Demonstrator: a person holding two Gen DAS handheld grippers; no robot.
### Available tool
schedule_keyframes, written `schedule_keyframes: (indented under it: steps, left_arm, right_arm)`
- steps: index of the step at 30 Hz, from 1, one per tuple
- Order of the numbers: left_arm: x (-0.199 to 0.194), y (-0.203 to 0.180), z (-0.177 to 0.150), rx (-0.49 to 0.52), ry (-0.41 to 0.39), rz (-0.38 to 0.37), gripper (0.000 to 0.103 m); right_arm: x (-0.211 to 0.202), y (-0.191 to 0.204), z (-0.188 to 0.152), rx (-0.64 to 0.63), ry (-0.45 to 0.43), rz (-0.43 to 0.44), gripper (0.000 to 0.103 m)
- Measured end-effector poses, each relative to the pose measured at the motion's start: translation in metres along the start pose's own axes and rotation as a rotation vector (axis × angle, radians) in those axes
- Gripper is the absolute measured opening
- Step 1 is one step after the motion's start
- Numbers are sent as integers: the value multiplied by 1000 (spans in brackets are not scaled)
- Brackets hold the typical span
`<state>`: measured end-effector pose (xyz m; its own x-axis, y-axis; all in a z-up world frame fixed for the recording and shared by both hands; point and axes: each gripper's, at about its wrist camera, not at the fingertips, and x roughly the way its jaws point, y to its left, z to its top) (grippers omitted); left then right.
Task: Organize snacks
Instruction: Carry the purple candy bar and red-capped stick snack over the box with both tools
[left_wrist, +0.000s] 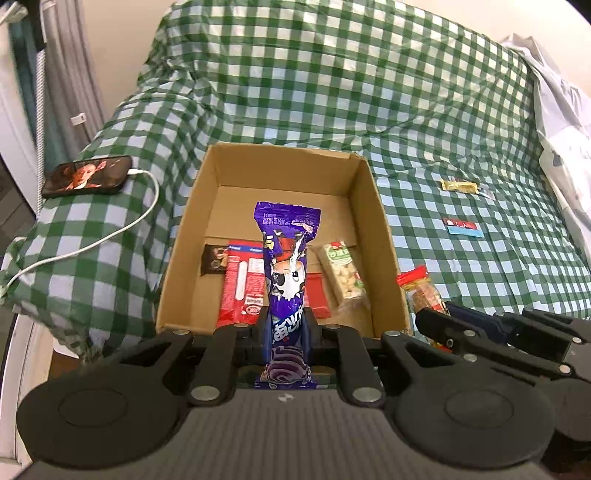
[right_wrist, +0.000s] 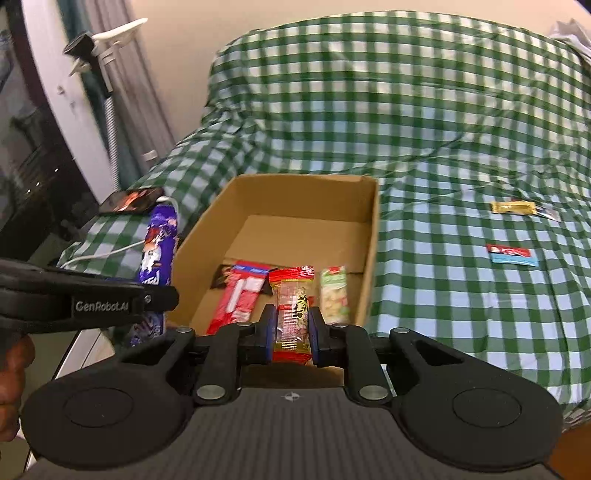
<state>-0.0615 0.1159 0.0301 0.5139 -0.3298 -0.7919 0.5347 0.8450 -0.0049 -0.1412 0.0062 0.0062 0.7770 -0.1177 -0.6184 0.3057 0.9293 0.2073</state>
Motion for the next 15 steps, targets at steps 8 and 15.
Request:
schedule_keyframes:
  steps: [8,15]
  left_arm:
    - [-4,8,-6,-14,-3,-8,17]
    - [13,13,-2,-22,28,-7,17]
  right_arm:
    - [-5,18,-2,-36,16,14,19]
    - [10,18,0,-33,54,21,19]
